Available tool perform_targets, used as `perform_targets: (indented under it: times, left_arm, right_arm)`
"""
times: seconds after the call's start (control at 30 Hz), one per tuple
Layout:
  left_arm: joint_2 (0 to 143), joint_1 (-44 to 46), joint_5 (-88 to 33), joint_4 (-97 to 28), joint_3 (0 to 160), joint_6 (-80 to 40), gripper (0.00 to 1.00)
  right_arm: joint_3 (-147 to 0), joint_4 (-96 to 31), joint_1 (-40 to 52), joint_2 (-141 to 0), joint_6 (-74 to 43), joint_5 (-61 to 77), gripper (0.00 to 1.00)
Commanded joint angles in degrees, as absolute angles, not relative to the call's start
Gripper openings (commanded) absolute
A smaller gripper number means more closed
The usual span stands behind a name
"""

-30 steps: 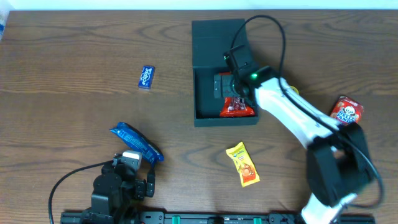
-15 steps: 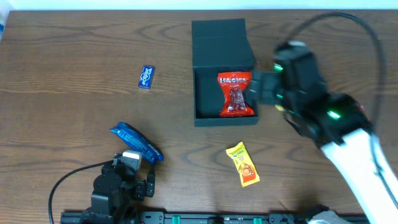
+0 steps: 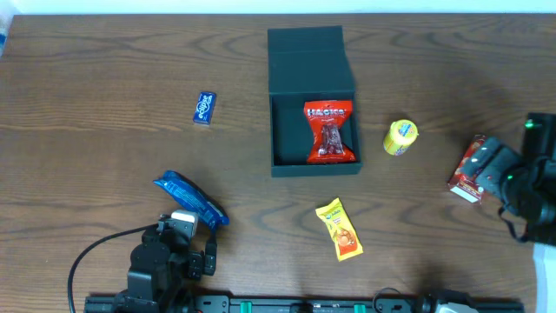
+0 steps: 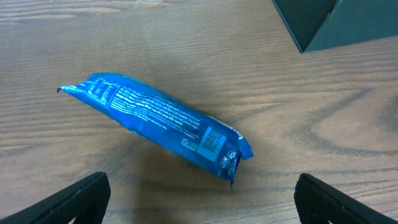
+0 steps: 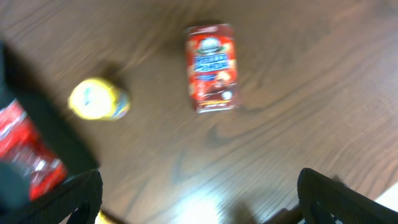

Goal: Pack container
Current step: 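Withdraw the right gripper toward the red Hello Panda box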

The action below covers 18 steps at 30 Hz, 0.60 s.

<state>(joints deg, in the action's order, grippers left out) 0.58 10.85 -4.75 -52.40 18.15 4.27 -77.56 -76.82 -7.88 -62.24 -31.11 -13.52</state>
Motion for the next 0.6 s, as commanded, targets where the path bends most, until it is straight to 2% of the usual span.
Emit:
perform_targets:
  times: [0.0,0.1,0.27,0.57]
  left_arm:
    - [0.21,10.48,-5.17,-53.63,15.75,3.86,0.95]
    - [0.21,10.48,-5.17,-53.63,15.75,3.86,0.96]
    - [0.21,10.48,-5.17,-53.63,15.75,3.86,0.95]
    - [0.21,10.48,-5.17,-53.63,15.75,3.86,0.95]
  right_arm:
    - [-73.03,-74.26,-12.95,-64.58,-32.1,-13.02,0.99]
    - [-67.18,-66.43,-16.05,-67.07,-30.65,-9.91,0.99]
    - [-59.72,-49.41,-17.21,-73.23,-21.23,-5.52,0.99]
    - [-59.02,-41.23,-17.34,-85.58,-13.65,-6.5,0.99]
